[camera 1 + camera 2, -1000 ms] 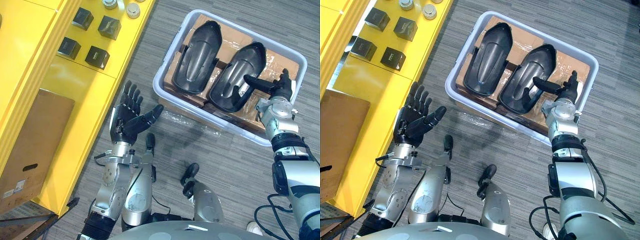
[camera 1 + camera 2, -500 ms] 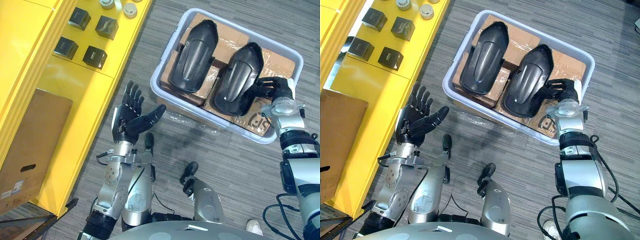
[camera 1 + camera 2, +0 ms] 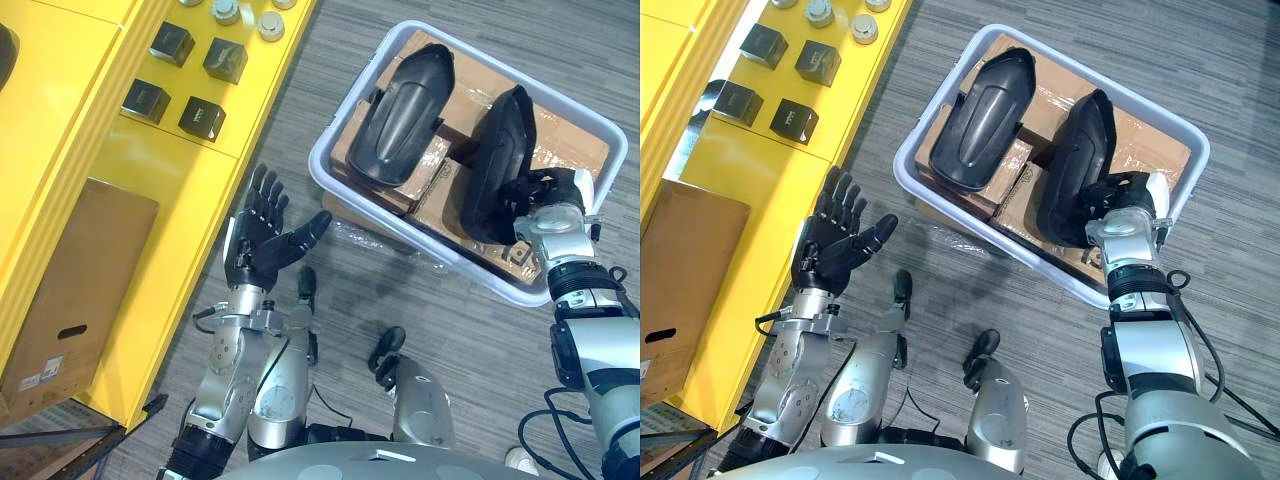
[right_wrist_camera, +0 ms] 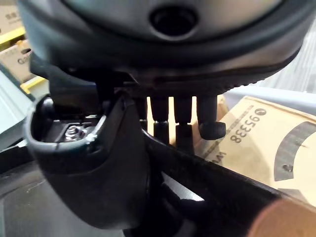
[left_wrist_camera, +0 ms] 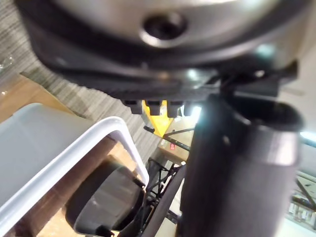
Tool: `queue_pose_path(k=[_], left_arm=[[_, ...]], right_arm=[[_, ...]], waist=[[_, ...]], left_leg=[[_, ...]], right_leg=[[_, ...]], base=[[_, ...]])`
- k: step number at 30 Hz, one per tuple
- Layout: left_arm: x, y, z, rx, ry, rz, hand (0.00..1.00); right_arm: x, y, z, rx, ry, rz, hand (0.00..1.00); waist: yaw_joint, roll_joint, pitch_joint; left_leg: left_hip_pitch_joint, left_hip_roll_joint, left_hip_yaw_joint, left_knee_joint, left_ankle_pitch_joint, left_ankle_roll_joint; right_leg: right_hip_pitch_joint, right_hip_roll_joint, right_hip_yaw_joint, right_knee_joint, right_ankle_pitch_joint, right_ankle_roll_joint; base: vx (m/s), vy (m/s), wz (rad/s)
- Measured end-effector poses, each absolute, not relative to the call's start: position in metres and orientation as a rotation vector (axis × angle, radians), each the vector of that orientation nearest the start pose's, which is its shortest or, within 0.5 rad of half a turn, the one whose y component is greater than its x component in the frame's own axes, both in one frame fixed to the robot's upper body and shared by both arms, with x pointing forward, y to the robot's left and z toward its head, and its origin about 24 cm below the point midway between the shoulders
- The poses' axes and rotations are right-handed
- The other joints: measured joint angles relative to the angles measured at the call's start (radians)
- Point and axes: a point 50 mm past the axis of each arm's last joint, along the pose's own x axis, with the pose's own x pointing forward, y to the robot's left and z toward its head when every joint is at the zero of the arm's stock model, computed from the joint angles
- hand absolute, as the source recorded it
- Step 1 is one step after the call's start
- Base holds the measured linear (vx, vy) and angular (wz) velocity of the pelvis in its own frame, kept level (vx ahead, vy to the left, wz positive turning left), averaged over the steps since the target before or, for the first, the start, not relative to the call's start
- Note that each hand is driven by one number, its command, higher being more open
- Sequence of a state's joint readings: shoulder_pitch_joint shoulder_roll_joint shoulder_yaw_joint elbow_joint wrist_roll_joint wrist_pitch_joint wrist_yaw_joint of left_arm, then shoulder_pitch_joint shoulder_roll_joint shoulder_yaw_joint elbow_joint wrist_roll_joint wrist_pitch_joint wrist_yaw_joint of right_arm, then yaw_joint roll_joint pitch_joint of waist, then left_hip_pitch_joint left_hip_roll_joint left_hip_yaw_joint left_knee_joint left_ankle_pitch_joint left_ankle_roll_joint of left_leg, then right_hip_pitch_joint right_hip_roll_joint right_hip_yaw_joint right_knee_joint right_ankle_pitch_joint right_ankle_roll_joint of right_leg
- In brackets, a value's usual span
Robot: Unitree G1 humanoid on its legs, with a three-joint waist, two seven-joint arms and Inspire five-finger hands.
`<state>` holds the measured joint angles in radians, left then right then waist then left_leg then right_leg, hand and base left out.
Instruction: Walk over and take three plastic housings, then place them on the shelf
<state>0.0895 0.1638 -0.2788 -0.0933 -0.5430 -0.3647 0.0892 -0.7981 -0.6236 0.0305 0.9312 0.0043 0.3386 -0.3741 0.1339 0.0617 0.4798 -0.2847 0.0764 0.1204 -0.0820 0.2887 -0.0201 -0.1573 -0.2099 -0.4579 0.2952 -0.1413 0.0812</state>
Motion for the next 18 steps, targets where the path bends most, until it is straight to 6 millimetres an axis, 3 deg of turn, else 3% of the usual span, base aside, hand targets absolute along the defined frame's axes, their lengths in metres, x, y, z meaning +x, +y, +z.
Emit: queue_pose_path(k=[6, 10, 13, 18], left_arm=[[0.225, 0.131, 0.075, -0.458, -0.294, -0.129, 1.00], [0.227, 0.127, 0.087, -0.420, -0.351, -0.167, 1.00], [0.236, 0.120, 0.101, -0.411, -0.398, -0.223, 1.00], [0.239, 0.109, 0.117, -0.395, -0.409, -0.333, 1.00]], right_arm=[[0.344, -0.340, 0.132, -0.615, 0.254, -0.854, 0.00], [0.346, -0.335, 0.158, -0.680, 0.071, -0.927, 0.00], [0.346, -0.323, 0.190, -0.675, -0.156, -0.980, 0.00], [0.332, -0.307, 0.210, -0.696, -0.392, -0.976, 0.00]], waist=[[-0.011, 0.003, 0.002], [-0.040, 0.007, 0.004], [-0.061, 0.007, 0.004], [-0.081, 0.007, 0.004]], left_leg=[[-0.003, -0.001, 0.015, 0.000, 0.002, 0.003], [0.009, -0.001, 0.030, 0.000, 0.002, 0.004], [0.034, 0.005, 0.043, 0.000, -0.001, 0.004], [0.095, 0.004, 0.049, 0.000, -0.012, 0.002]], right_leg=[[-0.013, -0.004, 0.014, 0.003, 0.005, 0.007], [-0.010, -0.006, 0.028, 0.003, 0.008, 0.011], [0.006, -0.002, 0.041, 0.002, 0.008, 0.011], [0.069, -0.001, 0.043, -0.008, 0.008, 0.011]], base=[[0.00, -0.026, -0.06], [0.00, -0.037, -0.11], [0.00, -0.067, -0.12], [0.00, -0.044, -0.04]])
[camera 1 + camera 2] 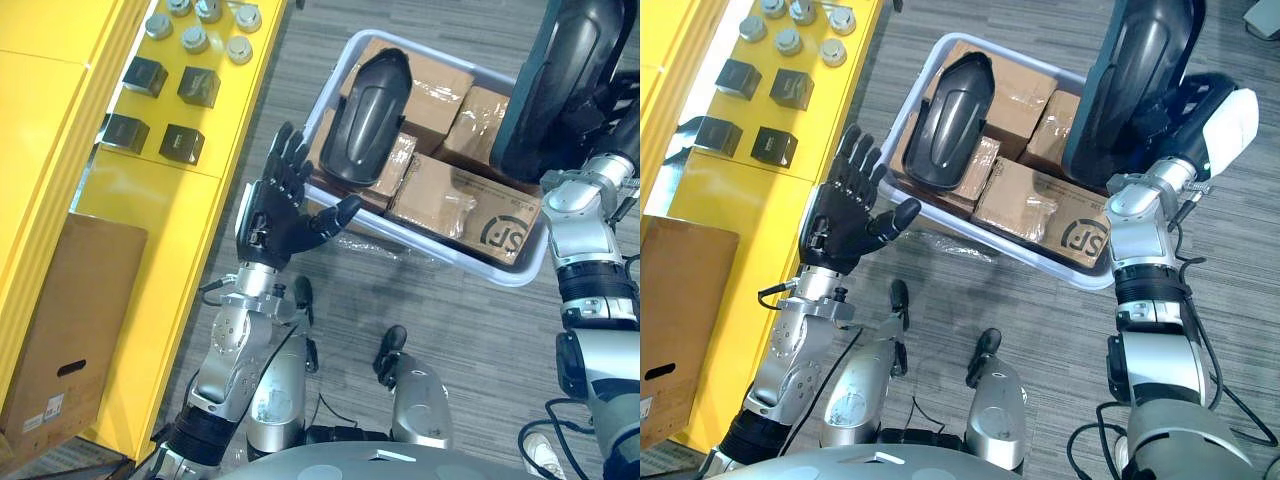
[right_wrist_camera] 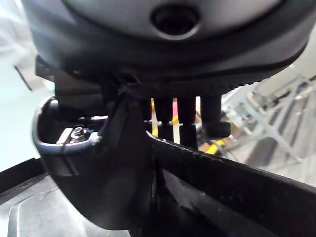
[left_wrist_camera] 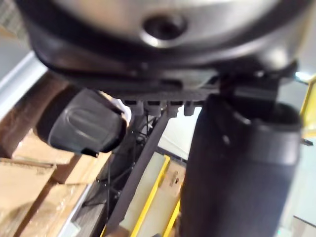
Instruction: Walk over and take three plastic housings, then place them on the shelf
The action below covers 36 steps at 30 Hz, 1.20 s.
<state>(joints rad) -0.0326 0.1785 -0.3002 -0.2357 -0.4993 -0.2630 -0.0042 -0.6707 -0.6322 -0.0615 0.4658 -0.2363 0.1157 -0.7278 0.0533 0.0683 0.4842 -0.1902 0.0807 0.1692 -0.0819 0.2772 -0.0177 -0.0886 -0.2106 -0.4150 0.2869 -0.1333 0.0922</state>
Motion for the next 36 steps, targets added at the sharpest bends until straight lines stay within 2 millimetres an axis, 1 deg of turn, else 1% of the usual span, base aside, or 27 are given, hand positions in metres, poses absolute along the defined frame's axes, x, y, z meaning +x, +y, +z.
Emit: queue_pose_path(k=[2, 3, 5, 6, 7, 8, 9, 10, 12, 13, 16, 17, 19, 20, 22, 26, 27, 31, 33, 36], left_arm=[[0.240, 0.105, 0.121, -0.389, -0.409, -0.379, 1.00], [0.241, 0.102, 0.121, -0.398, -0.383, -0.417, 1.00], [0.243, 0.094, 0.117, -0.433, -0.312, -0.475, 1.00], [0.244, 0.089, 0.113, -0.458, -0.256, -0.516, 1.00], [0.246, 0.082, 0.108, -0.486, -0.198, -0.555, 1.00], [0.248, 0.079, 0.105, -0.503, -0.164, -0.573, 1.00], [0.250, 0.072, 0.099, -0.519, -0.102, -0.601, 1.00], [0.254, 0.067, 0.092, -0.521, -0.038, -0.619, 1.00], [0.258, 0.064, 0.086, -0.528, 0.009, -0.620, 1.00], [0.261, 0.062, 0.082, -0.525, 0.035, -0.606, 1.00], [0.264, 0.062, 0.073, -0.521, 0.074, -0.577, 1.00], [0.264, 0.062, 0.065, -0.513, 0.107, -0.563, 1.00], [0.264, 0.056, 0.056, -0.499, 0.150, -0.566, 1.00], [0.263, 0.054, 0.055, -0.498, 0.154, -0.569, 1.00], [0.261, 0.043, 0.051, -0.485, 0.182, -0.597, 1.00], [0.261, 0.034, 0.050, -0.480, 0.198, -0.626, 1.00], [0.260, 0.033, 0.048, -0.478, 0.205, -0.628, 1.00], [0.261, 0.028, 0.044, -0.463, 0.224, -0.642, 1.00], [0.260, 0.027, 0.042, -0.458, 0.234, -0.658, 1.00], [0.258, 0.026, 0.035, -0.457, 0.261, -0.659, 1.00]], right_arm=[[0.326, -0.301, 0.209, -0.729, -0.451, -0.952, 0.00], [0.322, -0.296, 0.205, -0.745, -0.474, -0.931, 0.00], [0.319, -0.287, 0.192, -0.770, -0.485, -0.897, 0.00], [0.317, -0.280, 0.182, -0.772, -0.481, -0.872, 0.00], [0.316, -0.274, 0.173, -0.770, -0.475, -0.850, 0.00], [0.316, -0.271, 0.168, -0.768, -0.471, -0.839, 0.00], [0.316, -0.264, 0.160, -0.769, -0.461, -0.817, 0.00], [0.316, -0.254, 0.151, -0.751, -0.455, -0.775, 0.00], [0.316, -0.245, 0.146, -0.747, -0.458, -0.733, 0.00], [0.314, -0.242, 0.142, -0.765, -0.463, -0.700, 0.00], [0.308, -0.233, 0.133, -0.767, -0.484, -0.637, 0.00], [0.303, -0.227, 0.125, -0.752, -0.489, -0.604, 0.00], [0.295, -0.218, 0.114, -0.731, -0.494, -0.555, 0.00], [0.294, -0.216, 0.112, -0.728, -0.495, -0.543, 0.00], [0.289, -0.209, 0.100, -0.704, -0.469, -0.519, 0.00], [0.284, -0.197, 0.088, -0.680, -0.444, -0.466, 0.00], [0.282, -0.191, 0.083, -0.677, -0.436, -0.434, 0.00], [0.279, -0.173, 0.073, -0.683, -0.431, -0.331, 0.00], [0.278, -0.168, 0.066, -0.707, -0.416, -0.311, 0.00], [0.276, -0.167, 0.057, -0.738, -0.389, -0.305, 0.00]], waist=[[-0.002, 0.000, -0.001], [-0.002, -0.001, -0.005], [-0.006, -0.004, -0.026], [-0.009, -0.006, -0.046], [-0.011, -0.007, -0.054], [-0.013, -0.008, -0.060], [-0.018, -0.009, -0.075], [-0.032, -0.014, -0.094], [-0.043, -0.020, -0.107], [-0.052, -0.021, -0.130], [-0.055, -0.025, -0.159], [-0.058, -0.025, -0.192], [-0.059, -0.030, -0.230], [-0.060, -0.033, -0.232], [-0.064, -0.043, -0.259], [-0.068, -0.057, -0.274], [-0.069, -0.061, -0.282], [-0.072, -0.064, -0.287], [-0.070, -0.065, -0.295], [-0.067, -0.071, -0.308]], left_leg=[[0.022, 0.000, 0.004, 0.000, -0.009, -0.003], [0.037, 0.000, 0.010, -0.002, -0.021, -0.004], [0.047, 0.001, 0.023, -0.003, -0.034, -0.004], [0.049, 0.002, 0.032, -0.004, -0.038, -0.001], [0.062, 0.003, 0.045, -0.006, -0.037, 0.002], [0.069, 0.002, 0.051, -0.006, -0.038, 0.002], [0.079, -0.002, 0.064, -0.006, -0.038, 0.003], [0.090, -0.005, 0.075, -0.004, -0.039, 0.003], [0.103, -0.004, 0.090, -0.004, -0.039, 0.003], [0.104, -0.003, 0.098, -0.005, -0.039, 0.003], [0.132, 0.007, 0.120, -0.008, -0.057, -0.002], [0.139, 0.010, 0.129, -0.008, -0.076, -0.006], [0.158, 0.014, 0.152, -0.008, -0.080, -0.008], [0.165, 0.015, 0.157, -0.008, -0.081, -0.010], [0.166, 0.018, 0.159, -0.008, -0.082, -0.014], [0.169, 0.019, 0.162, -0.008, -0.080, -0.015], [0.169, 0.019, 0.165, -0.008, -0.075, -0.009], [0.174, 0.017, 0.166, -0.008, -0.075, -0.008], [0.176, 0.017, 0.166, -0.009, -0.080, -0.013], [0.176, 0.016, 0.167, -0.008, -0.082, -0.011]], right_leg=[[0.028, 0.005, 0.000, -0.019, 0.003, 0.004], [0.046, 0.009, 0.002, -0.034, 0.008, 0.009], [0.062, 0.015, 0.007, -0.063, 0.022, 0.013], [0.067, 0.018, 0.011, -0.085, 0.033, 0.017], [0.083, 0.018, 0.021, -0.106, 0.046, 0.019], [0.090, 0.018, 0.027, -0.116, 0.051, 0.022], [0.100, 0.016, 0.036, -0.134, 0.061, 0.027], [0.113, 0.015, 0.042, -0.152, 0.071, 0.029], [0.128, 0.016, 0.047, -0.168, 0.080, 0.032], [0.128, 0.017, 0.051, -0.174, 0.083, 0.031], [0.156, 0.024, 0.066, -0.206, 0.096, 0.026], [0.166, 0.025, 0.071, -0.227, 0.104, 0.024], [0.184, 0.030, 0.092, -0.256, 0.118, 0.023], [0.187, 0.031, 0.096, -0.257, 0.118, 0.023], [0.194, 0.036, 0.096, -0.273, 0.126, 0.021], [0.197, 0.037, 0.099, -0.279, 0.133, 0.020], [0.198, 0.037, 0.102, -0.287, 0.139, 0.020], [0.213, 0.037, 0.103, -0.309, 0.154, 0.021], [0.214, 0.037, 0.103, -0.309, 0.154, 0.021], [0.214, 0.037, 0.102, -0.309, 0.154, 0.021]], base=[[-0.01, -0.032, -0.06], [-0.01, -0.029, -0.13], [0.01, -0.016, -0.17], [0.04, -0.012, -0.21], [0.05, -0.013, -0.22], [0.06, -0.005, -0.25], [0.08, 0.005, -0.25], [0.08, 0.006, -0.24], [0.04, -0.001, -0.17], [0.01, -0.006, -0.13], [0.01, -0.012, -0.25], [0.01, 0.013, -0.26], [0.04, 0.006, -0.31], [0.02, -0.001, -0.23], [0.00, 0.000, -0.06], [0.00, 0.005, -0.01], [0.01, 0.017, -0.08], [0.00, 0.006, -0.01], [0.00, 0.000, 0.00], [0.00, 0.000, 0.00]])
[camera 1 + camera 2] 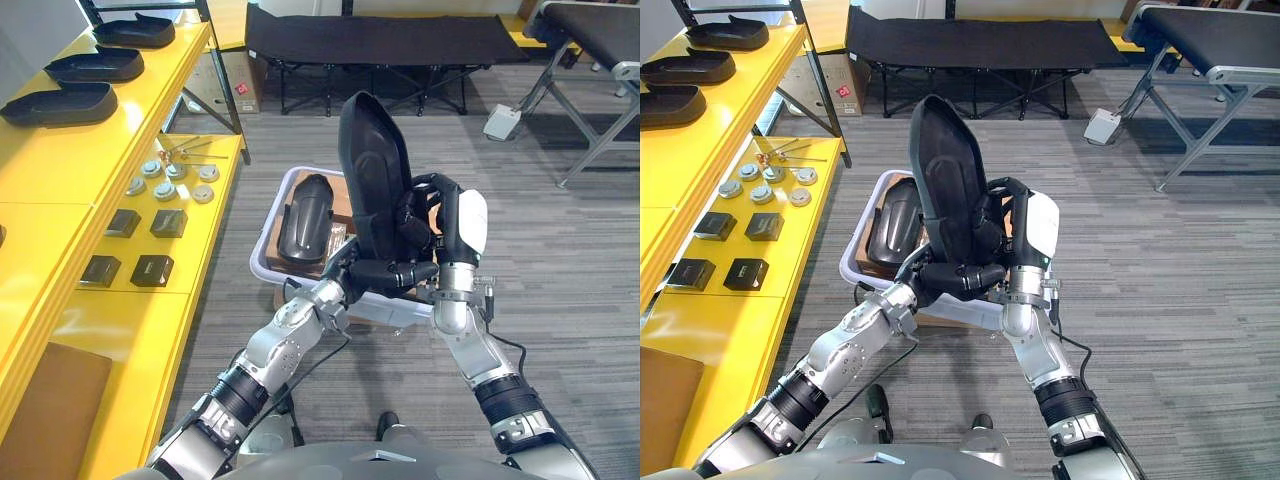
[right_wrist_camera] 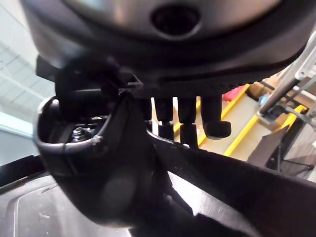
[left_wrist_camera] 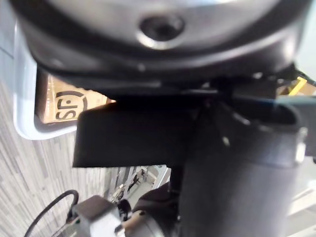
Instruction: Walk over and take three plastic housings, then place them on the shelf
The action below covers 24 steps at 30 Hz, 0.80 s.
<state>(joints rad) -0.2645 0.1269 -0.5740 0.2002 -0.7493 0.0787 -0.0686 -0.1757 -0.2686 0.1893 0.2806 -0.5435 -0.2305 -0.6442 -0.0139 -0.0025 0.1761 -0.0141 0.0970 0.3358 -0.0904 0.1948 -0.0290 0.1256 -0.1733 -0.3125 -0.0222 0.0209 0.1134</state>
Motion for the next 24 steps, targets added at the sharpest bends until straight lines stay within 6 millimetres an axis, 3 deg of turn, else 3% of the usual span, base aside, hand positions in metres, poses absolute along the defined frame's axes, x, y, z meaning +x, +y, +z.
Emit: queue_pose_path(k=[11, 12, 18, 24], left_arm=[[0.259, 0.027, 0.032, -0.503, 0.297, -0.597, 1.00], [0.259, 0.027, 0.032, -0.495, 0.296, -0.574, 0.00], [0.264, 0.035, 0.032, -0.425, 0.280, -0.465, 0.00], [0.268, 0.055, 0.024, -0.496, 0.265, -0.307, 0.00]], right_arm=[[0.273, -0.167, 0.045, -0.751, -0.361, -0.310, 0.00], [0.272, -0.166, 0.043, -0.752, -0.357, -0.305, 0.00], [0.265, -0.167, 0.034, -0.736, -0.337, -0.286, 0.00], [0.259, -0.151, 0.035, -0.626, -0.386, -0.240, 0.00]], waist=[[-0.002, -0.038, -0.031], [-0.001, -0.038, -0.032], [0.011, -0.039, -0.033], [0.009, -0.047, -0.039]], left_leg=[[-0.002, -0.002, -0.003, 0.000, 0.003, -0.004], [-0.002, -0.002, -0.004, 0.000, 0.003, -0.004], [-0.001, -0.002, -0.009, 0.000, 0.005, -0.002], [0.005, 0.000, -0.009, 0.000, 0.005, -0.003]], right_leg=[[0.001, -0.001, -0.006, -0.001, 0.000, 0.000], [0.002, -0.001, -0.006, -0.001, 0.000, 0.000], [0.006, -0.001, -0.011, -0.001, 0.000, 0.000], [0.013, 0.002, -0.010, -0.007, 0.000, 0.000]], base=[[0.00, 0.000, 0.00], [0.00, 0.000, 0.00], [0.00, 0.003, 0.01], [0.00, 0.002, -0.01]])
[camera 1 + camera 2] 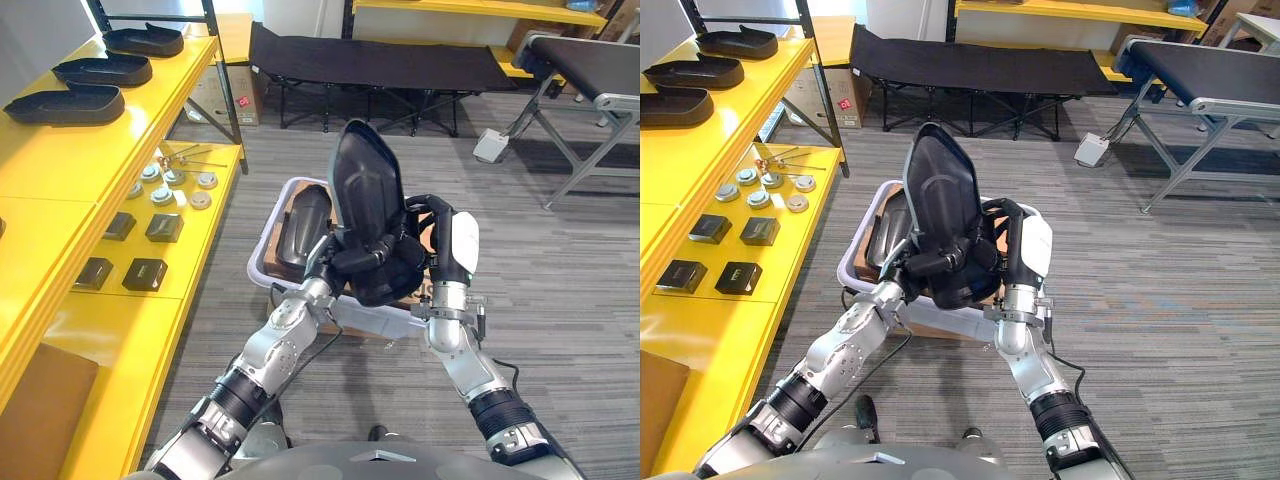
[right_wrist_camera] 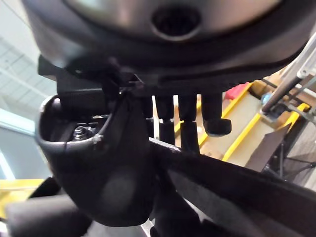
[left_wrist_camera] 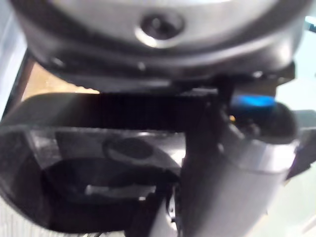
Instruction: Walk over and take three plastic housings, then place them on the shelf
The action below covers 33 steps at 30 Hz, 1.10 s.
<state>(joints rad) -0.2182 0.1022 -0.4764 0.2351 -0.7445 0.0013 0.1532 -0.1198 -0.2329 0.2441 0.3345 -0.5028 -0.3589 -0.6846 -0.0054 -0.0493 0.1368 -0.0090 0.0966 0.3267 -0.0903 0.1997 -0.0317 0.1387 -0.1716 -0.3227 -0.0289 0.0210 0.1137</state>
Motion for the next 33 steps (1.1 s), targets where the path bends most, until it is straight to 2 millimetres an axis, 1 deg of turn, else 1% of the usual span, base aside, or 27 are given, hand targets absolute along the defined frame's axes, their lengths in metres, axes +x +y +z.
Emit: queue_pose_path(k=[2, 5, 8, 9, 14, 17, 19, 20, 22, 23, 25, 26, 27, 28, 29, 31, 33], left_arm=[[0.269, 0.064, 0.018, -0.514, 0.279, -0.261, 0.00], [0.263, 0.065, 0.012, -0.600, 0.309, -0.268, 0.00], [0.260, 0.065, 0.009, -0.659, 0.325, -0.277, 0.00], [0.259, 0.065, 0.008, -0.696, 0.334, -0.284, 0.00], [0.258, 0.063, 0.008, -0.729, 0.318, -0.288, 0.00], [0.259, 0.065, 0.011, -0.737, 0.271, -0.257, 0.00], [0.260, 0.068, 0.014, -0.730, 0.235, -0.208, 0.00], [0.261, 0.069, 0.016, -0.716, 0.216, -0.187, 0.00], [0.263, 0.070, 0.027, -0.600, 0.112, -0.125, 0.00], [0.264, 0.072, 0.031, -0.578, 0.086, -0.112, 0.00], [0.268, 0.079, 0.055, -0.512, -0.061, -0.046, 0.00], [0.268, 0.082, 0.062, -0.501, -0.103, -0.024, 0.00], [0.269, 0.088, 0.071, -0.491, -0.163, 0.012, 0.00], [0.269, 0.099, 0.085, -0.457, -0.260, 0.083, 0.00], [0.268, 0.104, 0.090, -0.438, -0.296, 0.118, 0.00], [0.265, 0.119, 0.099, -0.331, -0.393, 0.244, 0.00], [0.255, 0.141, 0.100, -0.128, -0.474, 0.438, 0.00]], right_arm=[[0.255, -0.143, 0.036, -0.605, -0.402, -0.211, 0.00], [0.253, -0.134, 0.034, -0.564, -0.398, -0.201, 0.00], [0.252, -0.125, 0.034, -0.515, -0.393, -0.208, 0.00], [0.251, -0.123, 0.035, -0.509, -0.399, -0.206, 1.00], [0.250, -0.119, 0.037, -0.501, -0.419, -0.190, 1.00], [0.247, -0.114, 0.039, -0.459, -0.423, -0.170, 1.00], [0.244, -0.108, 0.037, -0.445, -0.415, -0.140, 1.00], [0.243, -0.106, 0.036, -0.442, -0.413, -0.129, 1.00], [0.235, -0.100, 0.033, -0.413, -0.403, -0.117, 1.00], [0.233, -0.098, 0.034, -0.396, -0.401, -0.120, 1.00], [0.227, -0.095, 0.041, -0.330, -0.417, -0.134, 1.00], [0.227, -0.096, 0.043, -0.317, -0.423, -0.143, 1.00], [0.226, -0.099, 0.046, -0.308, -0.431, -0.161, 1.00], [0.225, -0.106, 0.049, -0.275, -0.430, -0.202, 1.00], [0.225, -0.110, 0.050, -0.259, -0.429, -0.223, 1.00], [0.223, -0.121, 0.051, -0.214, -0.415, -0.288, 1.00], [0.217, -0.137, 0.049, -0.112, -0.371, -0.345, 1.00]], waist=[[0.002, -0.008, -0.006], [0.011, -0.011, -0.008], [0.008, -0.011, -0.008], [0.005, -0.012, -0.008], [0.001, -0.013, -0.009], [0.001, -0.015, -0.011], [0.002, -0.020, -0.015], [0.002, -0.022, -0.016], [0.003, -0.025, -0.018], [0.003, -0.025, -0.018], [0.001, -0.024, -0.018], [0.001, -0.023, -0.018], [0.000, -0.023, -0.019], [-0.001, -0.020, -0.020], [-0.002, -0.018, -0.021], [-0.003, -0.010, -0.026], [-0.003, 0.007, -0.036]], left_leg=[[0.000, 0.001, 0.000, 0.000, -0.001, -0.001], [-0.001, -0.003, -0.001, 0.000, -0.002, -0.001], [0.000, -0.003, 0.000, 0.000, -0.002, -0.001], [0.000, -0.003, 0.000, 0.000, -0.002, -0.001], [0.001, -0.002, 0.001, 0.000, -0.001, -0.001], [0.001, -0.002, 0.001, 0.000, -0.002, -0.002], [0.000, -0.002, 0.001, 0.000, -0.002, -0.003], [0.000, -0.002, 0.001, 0.000, -0.003, -0.003], [0.000, -0.004, -0.001, 0.000, -0.002, -0.003], [0.001, -0.004, -0.002, 0.000, -0.001, -0.003], [-0.001, -0.011, -0.001, 0.000, 0.002, 0.002], [-0.001, -0.012, -0.001, 0.000, -0.001, -0.002], [-0.001, -0.012, -0.001, 0.000, -0.002, -0.004], [0.001, -0.012, -0.003, 0.000, -0.003, -0.003], [0.001, -0.012, -0.003, 0.000, -0.003, -0.003], [0.000, -0.012, -0.004, 0.000, -0.005, 0.001], [-0.004, -0.013, -0.004, 0.000, -0.006, 0.001]], right_leg=[[0.002, 0.001, -0.001, -0.004, 0.000, 0.000], [0.003, -0.001, -0.003, -0.005, 0.000, 0.000], [0.003, -0.001, -0.003, -0.005, 0.000, 0.000], [0.003, -0.001, -0.002, -0.005, 0.000, 0.000], [0.003, -0.001, -0.001, -0.005, 0.000, 0.000], [0.003, -0.001, -0.001, -0.005, 0.000, 0.000], [0.003, -0.001, -0.001, -0.006, -0.001, -0.001], [0.003, 0.000, -0.001, -0.006, -0.001, -0.001], [-0.001, 0.002, -0.004, 0.007, -0.005, -0.006], [-0.002, 0.003, -0.004, 0.012, -0.007, -0.009], [-0.009, 0.001, -0.004, 0.018, -0.008, -0.010], [-0.012, 0.001, -0.004, 0.021, -0.009, -0.011], [-0.015, -0.001, -0.003, 0.030, -0.016, -0.013], [-0.017, -0.001, -0.003, 0.034, -0.021, -0.019], [-0.017, -0.002, -0.003, 0.035, -0.022, -0.019], [-0.018, -0.002, -0.003, 0.036, -0.024, -0.021], [-0.023, -0.002, -0.003, 0.034, -0.024, -0.021]], base=[[0.00, 0.000, 0.00], [0.00, 0.000, 0.00], [0.00, 0.000, 0.00], [0.00, 0.000, 0.00], [0.00, 0.000, 0.00], [0.00, 0.000, 0.00], [0.00, 0.000, 0.00], [0.00, 0.000, 0.00], [0.00, 0.000, 0.04], [0.00, 0.000, 0.04], [0.00, 0.000, 0.00], [-0.01, 0.049, 0.00], [-0.02, 0.043, 0.01], [-0.02, 0.039, 0.02], [-0.01, 0.030, 0.02], [0.00, 0.015, 0.01], [0.00, 0.000, 0.00]])
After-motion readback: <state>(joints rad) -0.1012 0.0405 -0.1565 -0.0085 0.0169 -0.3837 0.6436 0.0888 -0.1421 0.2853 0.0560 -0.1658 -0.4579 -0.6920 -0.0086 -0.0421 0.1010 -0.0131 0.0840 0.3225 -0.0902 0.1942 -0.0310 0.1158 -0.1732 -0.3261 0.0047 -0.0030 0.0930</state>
